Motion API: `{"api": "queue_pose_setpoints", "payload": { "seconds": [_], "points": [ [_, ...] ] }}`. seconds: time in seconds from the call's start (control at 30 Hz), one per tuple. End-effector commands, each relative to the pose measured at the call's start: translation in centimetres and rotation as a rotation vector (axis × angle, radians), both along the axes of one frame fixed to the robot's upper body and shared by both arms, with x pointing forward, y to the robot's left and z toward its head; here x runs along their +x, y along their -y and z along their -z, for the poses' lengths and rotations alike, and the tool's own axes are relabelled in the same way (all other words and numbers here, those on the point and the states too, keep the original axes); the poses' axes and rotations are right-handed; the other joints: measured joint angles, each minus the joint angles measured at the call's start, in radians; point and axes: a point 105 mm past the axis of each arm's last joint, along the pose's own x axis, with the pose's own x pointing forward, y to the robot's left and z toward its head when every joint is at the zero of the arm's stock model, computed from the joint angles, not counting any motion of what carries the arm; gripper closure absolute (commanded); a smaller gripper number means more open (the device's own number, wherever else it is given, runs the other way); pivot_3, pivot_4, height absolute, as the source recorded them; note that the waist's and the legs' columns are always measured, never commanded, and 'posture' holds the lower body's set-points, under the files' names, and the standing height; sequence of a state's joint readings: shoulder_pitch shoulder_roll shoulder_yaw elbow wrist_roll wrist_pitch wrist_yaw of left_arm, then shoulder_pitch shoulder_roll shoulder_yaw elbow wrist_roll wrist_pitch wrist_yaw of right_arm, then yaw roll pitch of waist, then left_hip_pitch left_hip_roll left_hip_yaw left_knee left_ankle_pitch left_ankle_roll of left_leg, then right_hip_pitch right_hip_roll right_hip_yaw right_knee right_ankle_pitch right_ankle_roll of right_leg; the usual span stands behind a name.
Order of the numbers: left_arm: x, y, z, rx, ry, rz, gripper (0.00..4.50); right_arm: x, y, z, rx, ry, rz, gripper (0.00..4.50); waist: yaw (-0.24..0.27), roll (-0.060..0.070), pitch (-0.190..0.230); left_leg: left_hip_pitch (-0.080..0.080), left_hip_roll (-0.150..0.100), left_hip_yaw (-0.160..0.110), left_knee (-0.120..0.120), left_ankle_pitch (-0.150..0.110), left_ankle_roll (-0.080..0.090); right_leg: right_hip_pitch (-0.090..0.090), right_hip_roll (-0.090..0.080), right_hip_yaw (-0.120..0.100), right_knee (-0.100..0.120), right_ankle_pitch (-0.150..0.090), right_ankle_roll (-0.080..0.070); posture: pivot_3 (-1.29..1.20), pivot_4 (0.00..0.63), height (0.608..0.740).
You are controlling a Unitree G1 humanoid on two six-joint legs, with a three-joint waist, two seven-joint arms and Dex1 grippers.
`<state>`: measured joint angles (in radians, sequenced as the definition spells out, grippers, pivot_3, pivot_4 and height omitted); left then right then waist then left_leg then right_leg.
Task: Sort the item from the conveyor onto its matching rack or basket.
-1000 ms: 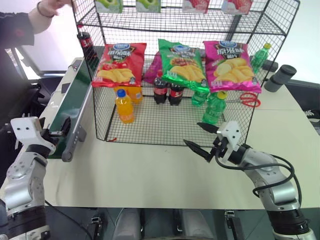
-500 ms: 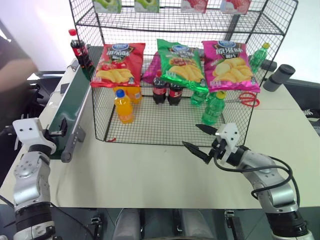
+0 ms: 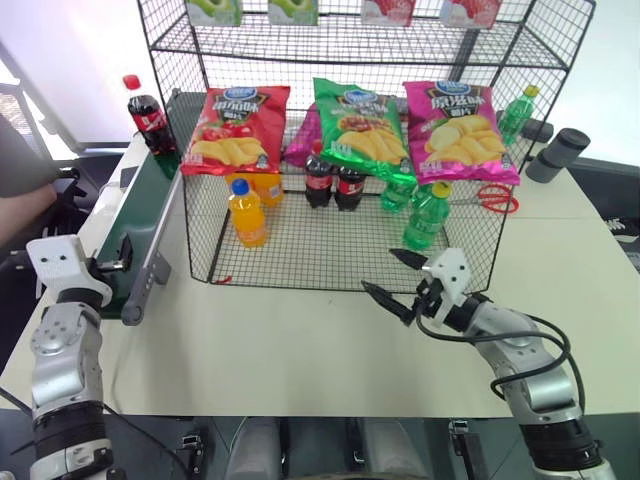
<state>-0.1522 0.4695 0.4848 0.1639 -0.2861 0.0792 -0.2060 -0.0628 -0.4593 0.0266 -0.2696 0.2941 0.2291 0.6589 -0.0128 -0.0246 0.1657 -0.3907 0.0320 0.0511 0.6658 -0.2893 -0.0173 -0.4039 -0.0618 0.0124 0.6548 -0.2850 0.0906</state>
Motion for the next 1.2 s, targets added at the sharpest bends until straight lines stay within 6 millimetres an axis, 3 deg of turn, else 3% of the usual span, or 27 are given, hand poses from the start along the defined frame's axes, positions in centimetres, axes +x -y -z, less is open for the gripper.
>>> {"api": "queue_pose_setpoints", "payload": {
  "seconds": [0.03, 0.2, 0.5, 1.2],
  "points": [
    [0.0, -0.1, -0.9, 0.021, 0.032, 0.000, 0.00, 0.0, -0.4, -1.9, -0.009, 0.096, -0.007, 0.05, 0.000, 0.000, 0.000, 0.000, 0.000, 0.000, 0.000, 0.000, 0.000, 0.000, 0.000, 0.000, 0.000, 0.000, 0.000, 0.00, 0.150, 0.740],
    [0.3, 0.3, -0.9, 0.020, 0.030, 0.016, 0.00, 0.2, -0.2, -2.2, 0.006, 0.109, 0.027, 0.05, 0.000, 0.000, 0.000, 0.000, 0.000, 0.000, 0.000, 0.000, 0.000, 0.000, 0.000, 0.000, 0.000, 0.000, 0.000, 0.00, 0.150, 0.740],
    [0.4, 0.3, -0.9, 0.020, 0.033, 0.017, 0.00, -0.8, -1.4, -1.6, 0.045, 0.003, -0.081, 0.05, -0.001, 0.000, 0.000, 0.000, 0.000, 0.000, 0.000, 0.000, 0.000, 0.000, 0.000, 0.000, 0.000, 0.000, 0.000, 0.00, 0.150, 0.740],
    [0.1, -0.4, -1.2, 0.010, 0.056, -0.015, 0.00, -0.9, -2.1, -1.6, 0.030, 0.007, -0.114, 0.05, 0.000, 0.000, 0.000, 0.000, 0.000, 0.000, 0.000, 0.000, 0.000, 0.000, 0.000, 0.000, 0.000, 0.000, 0.000, 0.00, 0.150, 0.740]
  ]
}}
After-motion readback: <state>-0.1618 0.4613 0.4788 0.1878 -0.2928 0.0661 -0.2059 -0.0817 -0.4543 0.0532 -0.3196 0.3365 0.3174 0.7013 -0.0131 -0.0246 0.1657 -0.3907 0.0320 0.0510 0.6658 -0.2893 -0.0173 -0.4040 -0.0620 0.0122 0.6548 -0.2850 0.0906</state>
